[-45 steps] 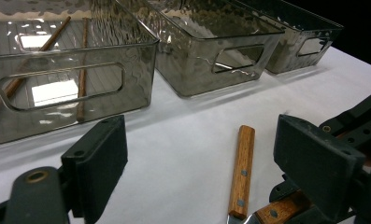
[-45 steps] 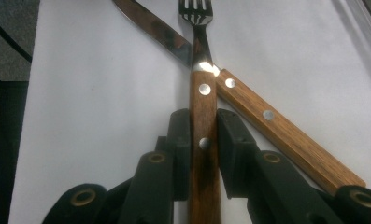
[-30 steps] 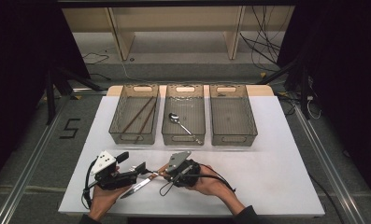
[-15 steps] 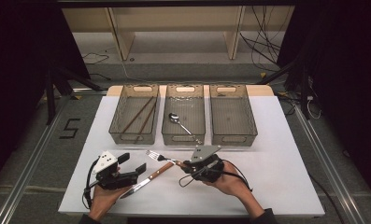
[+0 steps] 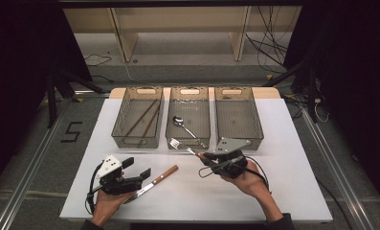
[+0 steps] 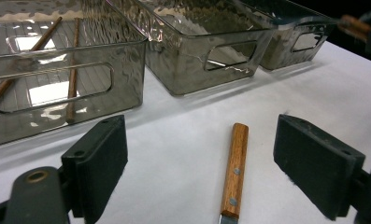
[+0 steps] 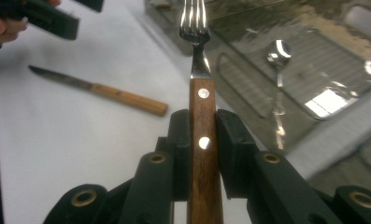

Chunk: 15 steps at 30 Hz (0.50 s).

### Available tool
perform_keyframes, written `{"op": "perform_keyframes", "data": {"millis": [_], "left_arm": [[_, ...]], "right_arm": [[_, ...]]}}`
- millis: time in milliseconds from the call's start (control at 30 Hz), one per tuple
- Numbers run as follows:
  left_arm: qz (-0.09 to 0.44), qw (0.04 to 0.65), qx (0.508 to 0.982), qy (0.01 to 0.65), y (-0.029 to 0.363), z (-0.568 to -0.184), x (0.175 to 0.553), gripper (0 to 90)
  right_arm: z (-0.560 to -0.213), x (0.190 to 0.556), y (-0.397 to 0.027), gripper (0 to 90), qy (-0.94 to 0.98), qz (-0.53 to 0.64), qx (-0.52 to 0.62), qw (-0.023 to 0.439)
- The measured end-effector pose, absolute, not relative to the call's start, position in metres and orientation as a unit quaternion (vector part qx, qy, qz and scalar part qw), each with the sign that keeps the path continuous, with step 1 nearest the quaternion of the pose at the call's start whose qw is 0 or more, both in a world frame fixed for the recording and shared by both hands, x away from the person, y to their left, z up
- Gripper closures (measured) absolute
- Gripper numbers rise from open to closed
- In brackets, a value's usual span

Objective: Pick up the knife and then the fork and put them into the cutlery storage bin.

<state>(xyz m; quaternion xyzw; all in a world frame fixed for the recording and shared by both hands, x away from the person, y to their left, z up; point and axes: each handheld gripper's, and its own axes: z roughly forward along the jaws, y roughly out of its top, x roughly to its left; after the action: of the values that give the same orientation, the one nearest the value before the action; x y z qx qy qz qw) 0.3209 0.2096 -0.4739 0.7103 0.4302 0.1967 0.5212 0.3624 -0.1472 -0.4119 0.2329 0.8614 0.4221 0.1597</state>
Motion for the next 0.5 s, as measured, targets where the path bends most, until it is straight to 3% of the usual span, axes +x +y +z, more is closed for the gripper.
{"op": "perform_keyframes", "data": {"millis": [500], "left_arm": [[0.192,0.518,0.718,0.425,0.207,-0.475,0.321,17.4]], "right_arm": [[-0.399,0.382,-0.191,76.7,0.812,0.437,0.33,0.202]]}}
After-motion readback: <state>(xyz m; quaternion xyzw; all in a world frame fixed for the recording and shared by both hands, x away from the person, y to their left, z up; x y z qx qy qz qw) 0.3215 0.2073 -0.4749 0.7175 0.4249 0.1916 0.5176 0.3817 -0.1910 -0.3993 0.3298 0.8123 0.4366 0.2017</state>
